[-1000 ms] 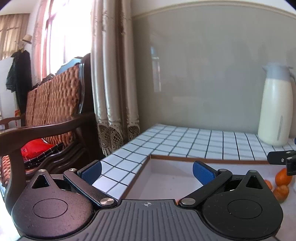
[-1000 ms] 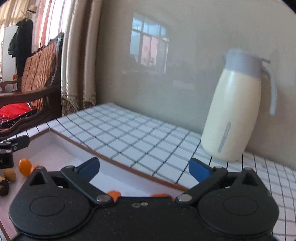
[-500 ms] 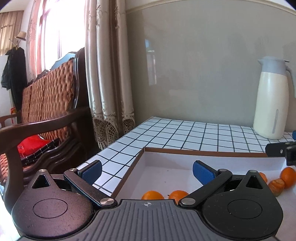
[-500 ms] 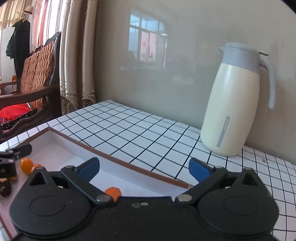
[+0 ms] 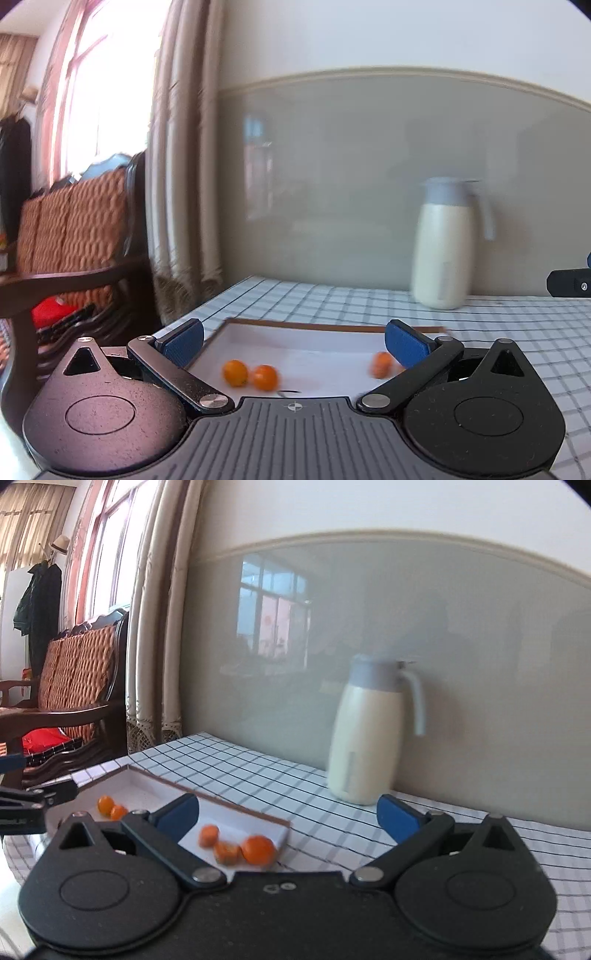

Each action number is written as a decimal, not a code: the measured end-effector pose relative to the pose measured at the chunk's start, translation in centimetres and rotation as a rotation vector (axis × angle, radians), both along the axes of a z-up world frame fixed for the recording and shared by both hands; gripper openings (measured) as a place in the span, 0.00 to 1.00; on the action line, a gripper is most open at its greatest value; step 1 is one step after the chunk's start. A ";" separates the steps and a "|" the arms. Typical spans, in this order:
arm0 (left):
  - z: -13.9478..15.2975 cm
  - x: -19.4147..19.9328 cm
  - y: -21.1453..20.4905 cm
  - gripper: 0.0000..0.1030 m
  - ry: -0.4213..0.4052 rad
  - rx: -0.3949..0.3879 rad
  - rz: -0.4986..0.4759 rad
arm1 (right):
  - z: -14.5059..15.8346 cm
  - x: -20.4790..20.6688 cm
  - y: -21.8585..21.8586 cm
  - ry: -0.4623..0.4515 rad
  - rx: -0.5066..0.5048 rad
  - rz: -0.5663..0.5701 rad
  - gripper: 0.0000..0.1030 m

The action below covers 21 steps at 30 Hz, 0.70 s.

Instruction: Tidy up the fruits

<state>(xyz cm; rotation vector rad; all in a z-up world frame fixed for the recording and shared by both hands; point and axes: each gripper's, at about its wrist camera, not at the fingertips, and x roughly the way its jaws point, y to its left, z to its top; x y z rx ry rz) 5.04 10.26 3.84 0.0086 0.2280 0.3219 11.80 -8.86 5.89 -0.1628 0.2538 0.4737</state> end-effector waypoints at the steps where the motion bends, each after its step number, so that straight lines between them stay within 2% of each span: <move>1: 0.0 -0.8 -0.9 1.00 -0.016 0.005 -0.008 | -0.1 -0.9 -0.9 -0.007 -0.003 -0.015 0.94; 5: 0.0 -3.9 -3.7 1.00 -0.059 0.019 -0.050 | -1.3 -3.5 -3.7 0.004 0.020 -0.061 0.94; 8: -0.1 -6.5 -5.0 1.00 -0.085 0.043 -0.039 | -2.5 -5.6 -5.1 0.025 0.050 -0.084 0.94; 10: -0.1 -8.3 -5.4 1.00 -0.096 0.026 -0.029 | -3.2 -7.0 -5.4 0.039 0.060 -0.078 0.94; 14: -1.1 -10.9 -6.0 1.00 -0.070 0.054 -0.024 | -3.9 -9.4 -5.4 0.035 0.070 -0.064 0.94; 18: -2.5 -11.9 -5.9 1.00 -0.021 0.065 -0.022 | -4.2 -10.3 -5.0 0.043 0.084 -0.049 0.94; 21: -2.8 -11.9 -5.7 1.00 -0.030 0.044 -0.038 | -5.7 -10.0 -3.9 0.061 0.014 -0.064 0.94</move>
